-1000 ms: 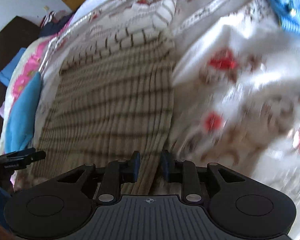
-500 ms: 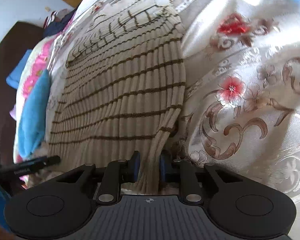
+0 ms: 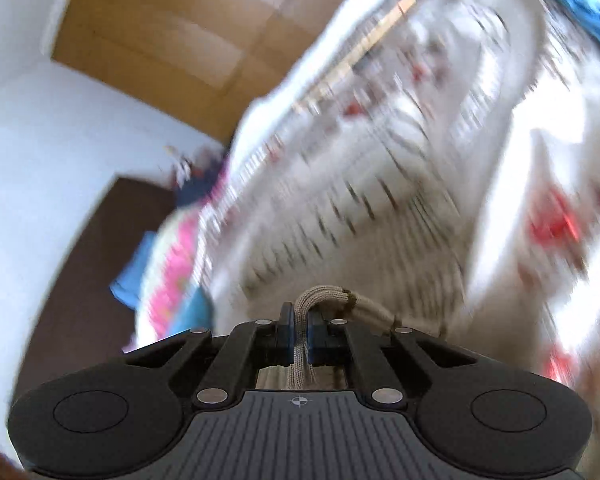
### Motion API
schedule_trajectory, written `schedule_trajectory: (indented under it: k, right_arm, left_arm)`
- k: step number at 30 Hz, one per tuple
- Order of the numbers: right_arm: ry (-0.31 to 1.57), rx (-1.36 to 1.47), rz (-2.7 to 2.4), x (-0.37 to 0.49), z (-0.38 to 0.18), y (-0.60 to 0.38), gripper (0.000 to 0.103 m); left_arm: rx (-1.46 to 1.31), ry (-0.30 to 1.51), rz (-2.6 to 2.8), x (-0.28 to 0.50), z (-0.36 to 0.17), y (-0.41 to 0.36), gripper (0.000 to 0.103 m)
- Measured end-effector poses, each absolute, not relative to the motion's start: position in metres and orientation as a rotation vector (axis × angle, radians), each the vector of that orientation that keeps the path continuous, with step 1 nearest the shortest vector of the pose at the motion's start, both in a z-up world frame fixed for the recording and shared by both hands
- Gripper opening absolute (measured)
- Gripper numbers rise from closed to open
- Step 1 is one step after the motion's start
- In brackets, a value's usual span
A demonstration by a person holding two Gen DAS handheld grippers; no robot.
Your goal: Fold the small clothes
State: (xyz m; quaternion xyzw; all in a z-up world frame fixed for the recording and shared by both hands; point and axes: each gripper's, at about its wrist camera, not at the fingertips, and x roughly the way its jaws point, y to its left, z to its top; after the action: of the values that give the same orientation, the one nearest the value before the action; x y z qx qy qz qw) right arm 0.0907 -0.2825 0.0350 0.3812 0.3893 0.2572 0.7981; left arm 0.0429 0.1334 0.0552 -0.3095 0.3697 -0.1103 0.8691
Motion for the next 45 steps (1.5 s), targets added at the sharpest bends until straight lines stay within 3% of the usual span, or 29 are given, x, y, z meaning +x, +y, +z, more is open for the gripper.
schedule_trajectory:
  k: [10, 23, 31, 38, 41, 45]
  right_arm:
    - [0.652, 0.788, 0.512, 0.201, 0.072, -0.259, 0.006]
    - [0.728, 0.616, 0.197, 0.337, -0.014, -0.228, 0.006]
    - [0.712, 0.655, 0.142, 0.335, -0.025, -0.244, 0.006]
    - [0.761, 0.674, 0.173, 0.337, -0.015, -0.249, 0.017]
    - [0.700, 0.634, 0.157, 0.322, -0.002, -0.252, 0.030]
    - [0.642, 0.455, 0.147, 0.302, 0.009, -0.244, 0.030]
  left_arm:
    - [-0.618, 0.607, -0.192, 0.144, 0.078, 0.165, 0.019]
    - [-0.504, 0.679, 0.013, 0.276, -0.010, 0.177, 0.019]
    - [-0.540, 0.627, -0.011, 0.277, -0.003, 0.184, 0.019]
    - [-0.591, 0.680, 0.050, 0.281, -0.005, 0.190, 0.025]
    - [-0.593, 0.652, 0.070, 0.270, 0.005, 0.193, 0.028]
    - [-0.504, 0.608, 0.087, 0.254, 0.018, 0.181, 0.034]
